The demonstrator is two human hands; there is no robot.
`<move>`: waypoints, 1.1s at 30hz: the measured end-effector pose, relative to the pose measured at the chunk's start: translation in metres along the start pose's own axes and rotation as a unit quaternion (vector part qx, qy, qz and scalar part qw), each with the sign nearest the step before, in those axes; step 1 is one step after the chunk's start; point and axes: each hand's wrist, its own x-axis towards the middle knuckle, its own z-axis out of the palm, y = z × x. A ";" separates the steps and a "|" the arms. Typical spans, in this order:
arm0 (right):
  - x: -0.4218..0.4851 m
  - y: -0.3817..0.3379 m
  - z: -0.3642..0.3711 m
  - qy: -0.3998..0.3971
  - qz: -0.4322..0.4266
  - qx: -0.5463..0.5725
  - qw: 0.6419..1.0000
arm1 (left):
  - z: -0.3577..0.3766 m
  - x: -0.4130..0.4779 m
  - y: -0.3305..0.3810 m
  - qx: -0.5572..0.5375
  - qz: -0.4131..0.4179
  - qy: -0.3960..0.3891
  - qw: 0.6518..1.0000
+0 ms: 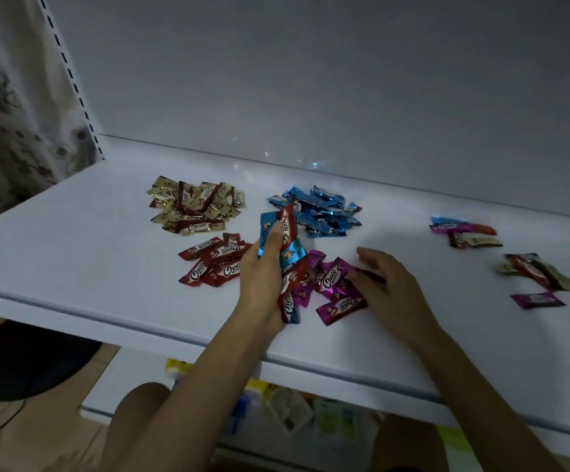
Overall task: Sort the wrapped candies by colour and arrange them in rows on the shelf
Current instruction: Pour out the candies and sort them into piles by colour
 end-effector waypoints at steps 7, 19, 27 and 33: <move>-0.013 -0.024 -0.005 0.033 -0.087 0.046 0.995 | 0.001 0.001 -0.005 0.034 0.035 -0.004 0.999; -0.043 -0.072 0.033 0.008 -0.160 0.207 0.965 | -0.004 0.000 0.005 -0.067 -0.024 0.007 0.997; 0.008 -0.095 0.025 -0.021 -0.041 0.205 0.978 | -0.046 0.015 0.074 -0.037 0.064 0.053 0.996; 0.047 -0.119 0.064 -0.143 -0.036 0.183 0.972 | -0.091 0.016 0.083 0.010 0.093 0.121 0.988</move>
